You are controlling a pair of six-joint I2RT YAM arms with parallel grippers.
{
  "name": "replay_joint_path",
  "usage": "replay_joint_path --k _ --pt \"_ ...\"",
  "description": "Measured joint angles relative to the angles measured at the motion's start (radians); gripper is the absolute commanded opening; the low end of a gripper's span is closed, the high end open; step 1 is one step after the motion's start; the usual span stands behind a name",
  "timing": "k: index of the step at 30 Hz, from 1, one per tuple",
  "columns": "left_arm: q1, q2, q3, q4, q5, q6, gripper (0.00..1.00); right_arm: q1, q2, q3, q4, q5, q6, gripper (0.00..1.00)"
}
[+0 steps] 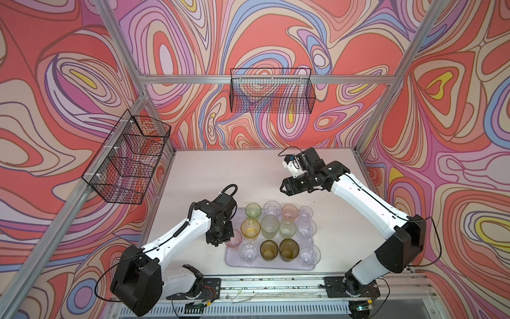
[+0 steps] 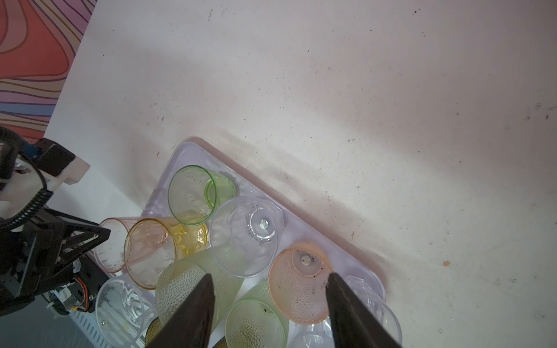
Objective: Place the glasses into the tray
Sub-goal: Place the glass on the tray, then reset both arms
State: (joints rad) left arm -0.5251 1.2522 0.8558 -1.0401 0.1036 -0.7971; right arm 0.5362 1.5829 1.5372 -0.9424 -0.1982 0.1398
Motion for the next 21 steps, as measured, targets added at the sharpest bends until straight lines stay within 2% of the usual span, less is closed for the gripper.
replay_joint_path --k 6,9,12,17,21 --pt "0.0 -0.024 0.07 -0.052 -0.026 0.005 0.45 0.0 -0.032 -0.005 0.015 0.054 0.011 0.67" --pt "0.0 -0.024 0.14 -0.088 -0.051 0.018 0.56 0.0 -0.053 -0.015 0.024 0.101 0.014 0.69" --pt "0.0 -0.024 0.215 -0.123 -0.09 0.045 0.73 0.0 -0.074 -0.028 0.039 0.167 0.021 0.75" --pt "0.019 -0.01 0.365 -0.173 -0.167 0.137 0.78 -0.024 -0.121 -0.074 0.085 0.282 0.035 0.77" --pt "0.097 0.022 0.463 -0.179 -0.198 0.234 0.82 -0.053 -0.149 -0.108 0.128 0.359 0.036 0.78"
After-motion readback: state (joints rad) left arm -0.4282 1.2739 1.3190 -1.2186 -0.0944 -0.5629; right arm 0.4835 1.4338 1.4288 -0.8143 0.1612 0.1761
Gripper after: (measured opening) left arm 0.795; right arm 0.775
